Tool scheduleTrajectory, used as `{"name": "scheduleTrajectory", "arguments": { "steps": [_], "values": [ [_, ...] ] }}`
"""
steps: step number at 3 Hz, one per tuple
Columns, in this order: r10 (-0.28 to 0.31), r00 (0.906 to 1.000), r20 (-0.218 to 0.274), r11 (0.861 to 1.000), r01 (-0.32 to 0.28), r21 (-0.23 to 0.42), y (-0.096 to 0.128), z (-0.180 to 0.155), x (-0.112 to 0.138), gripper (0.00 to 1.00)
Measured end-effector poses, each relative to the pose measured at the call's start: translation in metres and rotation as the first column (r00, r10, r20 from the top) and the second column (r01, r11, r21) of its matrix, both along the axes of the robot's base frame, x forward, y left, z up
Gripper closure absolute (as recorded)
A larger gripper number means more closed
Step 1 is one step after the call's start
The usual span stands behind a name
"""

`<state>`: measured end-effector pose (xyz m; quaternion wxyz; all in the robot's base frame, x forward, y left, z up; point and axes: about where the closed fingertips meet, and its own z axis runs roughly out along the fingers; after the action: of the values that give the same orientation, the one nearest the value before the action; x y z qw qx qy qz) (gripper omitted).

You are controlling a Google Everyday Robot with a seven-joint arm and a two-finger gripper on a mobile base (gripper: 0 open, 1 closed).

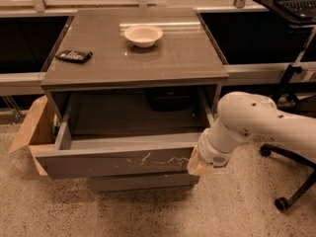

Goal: Close top drawer

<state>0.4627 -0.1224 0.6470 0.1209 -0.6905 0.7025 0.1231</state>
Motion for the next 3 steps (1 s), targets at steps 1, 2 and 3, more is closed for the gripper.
{"name": "scheduleTrajectory", "arguments": {
  "steps": [1,2,3],
  "values": [
    [0.008,0.9995,0.029,1.000,-0.008,-0.005,0.002,-0.010,0.017,0.42],
    [0.011,0.9990,0.044,1.000,-0.011,0.001,0.000,-0.016,0.030,0.11],
    [0.013,0.9988,0.048,1.000,-0.013,0.012,-0.002,-0.020,0.037,0.00]
  ]
}}
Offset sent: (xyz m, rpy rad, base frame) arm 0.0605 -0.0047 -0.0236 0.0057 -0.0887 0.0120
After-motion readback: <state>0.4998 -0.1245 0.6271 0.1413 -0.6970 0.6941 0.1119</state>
